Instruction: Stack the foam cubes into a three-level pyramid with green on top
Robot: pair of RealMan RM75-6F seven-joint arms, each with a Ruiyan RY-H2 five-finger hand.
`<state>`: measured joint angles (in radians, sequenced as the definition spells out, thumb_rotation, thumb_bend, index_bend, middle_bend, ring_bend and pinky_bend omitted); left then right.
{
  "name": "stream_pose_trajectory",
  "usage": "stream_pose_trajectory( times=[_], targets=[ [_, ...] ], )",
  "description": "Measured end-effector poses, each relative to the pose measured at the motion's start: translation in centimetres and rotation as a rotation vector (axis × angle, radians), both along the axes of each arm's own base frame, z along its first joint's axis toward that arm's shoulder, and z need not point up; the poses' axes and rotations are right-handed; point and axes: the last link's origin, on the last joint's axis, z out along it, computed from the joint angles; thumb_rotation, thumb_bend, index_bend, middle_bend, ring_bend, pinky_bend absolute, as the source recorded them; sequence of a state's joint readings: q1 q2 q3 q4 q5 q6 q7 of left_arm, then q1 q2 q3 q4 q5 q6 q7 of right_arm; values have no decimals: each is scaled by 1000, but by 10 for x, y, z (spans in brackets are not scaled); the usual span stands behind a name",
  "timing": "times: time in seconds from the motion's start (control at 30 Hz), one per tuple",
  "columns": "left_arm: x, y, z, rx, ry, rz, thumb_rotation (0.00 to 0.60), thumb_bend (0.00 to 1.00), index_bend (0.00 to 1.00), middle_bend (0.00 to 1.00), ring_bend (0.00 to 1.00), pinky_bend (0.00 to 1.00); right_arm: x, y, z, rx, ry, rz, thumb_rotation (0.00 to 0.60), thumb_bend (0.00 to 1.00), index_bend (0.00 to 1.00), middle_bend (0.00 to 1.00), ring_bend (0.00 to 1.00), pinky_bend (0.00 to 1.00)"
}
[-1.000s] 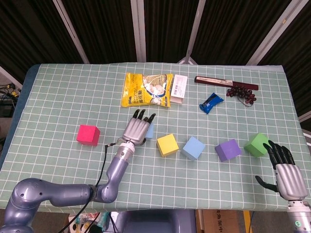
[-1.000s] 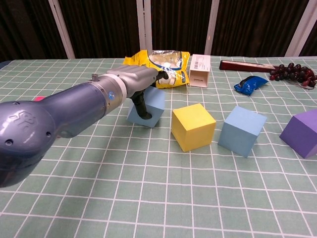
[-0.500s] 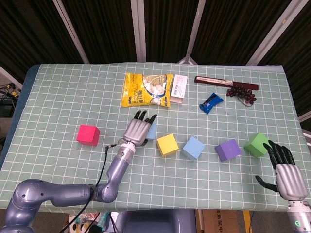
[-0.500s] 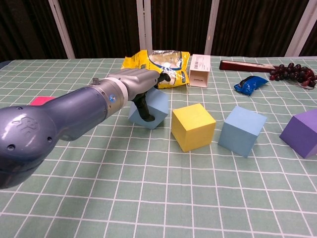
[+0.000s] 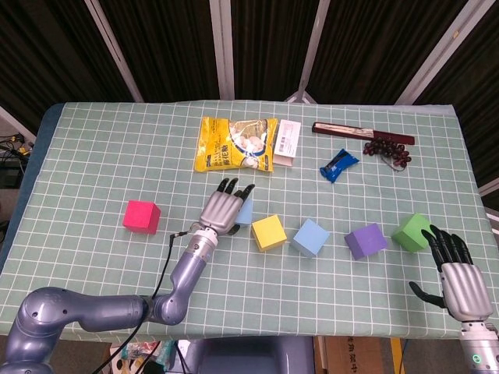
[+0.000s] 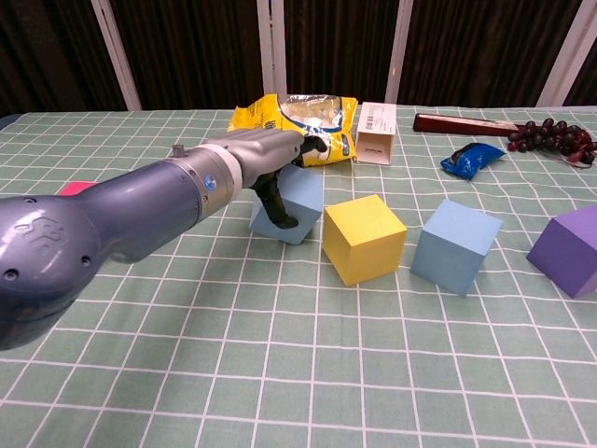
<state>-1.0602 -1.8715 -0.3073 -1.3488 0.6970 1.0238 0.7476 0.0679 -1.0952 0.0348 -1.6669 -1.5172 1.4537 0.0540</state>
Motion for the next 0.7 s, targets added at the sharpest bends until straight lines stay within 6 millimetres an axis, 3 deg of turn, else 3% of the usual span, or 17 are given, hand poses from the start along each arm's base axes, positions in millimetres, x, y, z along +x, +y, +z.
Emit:
stream_pose_trajectory(
  times=[0.4,0.7],
  targets=[
    [-9,1,0,-9,27,15,600,305,0,214,0,0,0,0,0,-1,-1,1,600,221,0,0,0,24],
    [-12,1,5,0,41,16,600,255,0,82,0,0,1,1,0,-2,1,4,600,222,0,0,0,24]
  ],
)
